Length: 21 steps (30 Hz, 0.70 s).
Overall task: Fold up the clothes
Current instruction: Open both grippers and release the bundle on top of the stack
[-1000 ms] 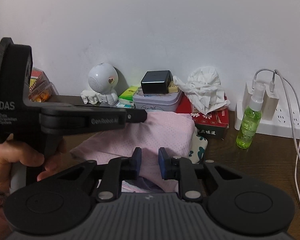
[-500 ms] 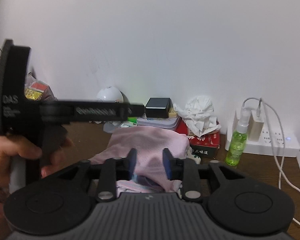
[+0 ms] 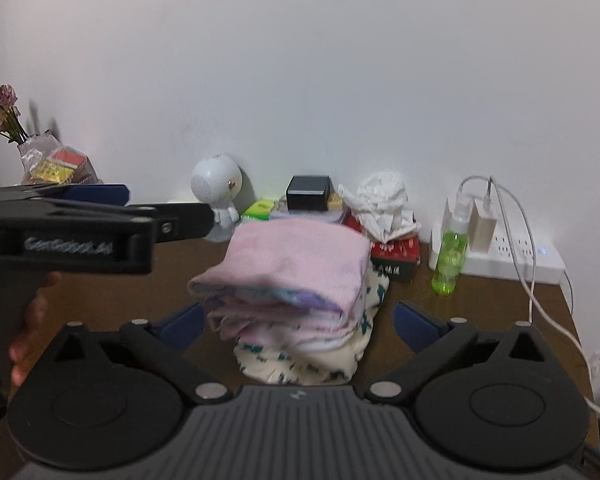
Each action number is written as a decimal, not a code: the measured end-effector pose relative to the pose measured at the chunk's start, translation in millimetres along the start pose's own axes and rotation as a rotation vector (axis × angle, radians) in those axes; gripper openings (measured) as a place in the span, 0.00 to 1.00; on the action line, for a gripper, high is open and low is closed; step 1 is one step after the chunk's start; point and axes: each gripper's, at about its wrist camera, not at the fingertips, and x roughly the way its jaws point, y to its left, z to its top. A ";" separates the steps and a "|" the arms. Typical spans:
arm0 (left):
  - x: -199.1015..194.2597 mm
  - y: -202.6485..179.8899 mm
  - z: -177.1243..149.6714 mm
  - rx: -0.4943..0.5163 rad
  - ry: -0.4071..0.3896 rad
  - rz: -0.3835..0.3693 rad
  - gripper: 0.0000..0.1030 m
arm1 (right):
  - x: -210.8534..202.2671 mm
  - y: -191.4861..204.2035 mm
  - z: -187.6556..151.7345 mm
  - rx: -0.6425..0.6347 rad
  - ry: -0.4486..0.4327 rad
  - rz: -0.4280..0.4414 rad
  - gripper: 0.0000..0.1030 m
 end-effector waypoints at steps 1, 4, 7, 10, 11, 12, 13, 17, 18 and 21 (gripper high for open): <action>-3.4 -0.5 -2.9 0.003 0.006 0.005 1.00 | -0.8 2.2 -3.0 0.001 0.008 -0.003 1.00; -13.6 0.4 -10.5 -0.011 0.023 0.009 1.00 | -3.2 8.6 -11.8 0.005 0.031 -0.012 1.00; -25.5 2.1 -18.3 -0.030 0.033 0.015 1.00 | -6.8 14.3 -20.8 0.021 0.054 -0.017 1.00; -37.7 2.9 -25.7 -0.037 0.039 0.017 1.00 | -12.0 19.0 -29.0 0.034 0.072 -0.016 1.00; -41.6 3.1 -28.3 -0.039 0.041 0.017 1.00 | -14.4 20.6 -31.5 0.035 0.072 -0.017 1.00; -45.5 3.2 -30.9 -0.041 0.043 0.016 1.00 | -16.8 22.1 -34.1 0.035 0.073 -0.018 1.00; -49.3 3.2 -33.4 -0.043 0.047 0.013 1.00 | -19.3 23.6 -36.6 0.036 0.074 -0.019 1.00; -64.0 2.5 -41.6 -0.037 0.056 0.012 1.00 | -29.4 27.1 -45.0 0.060 0.082 -0.018 1.00; -68.0 2.3 -43.6 -0.036 0.055 0.014 1.00 | -32.0 27.8 -46.7 0.063 0.082 -0.020 1.00; -80.2 2.8 -50.4 -0.040 0.058 0.019 1.00 | -40.2 29.5 -52.8 0.071 0.085 -0.030 1.00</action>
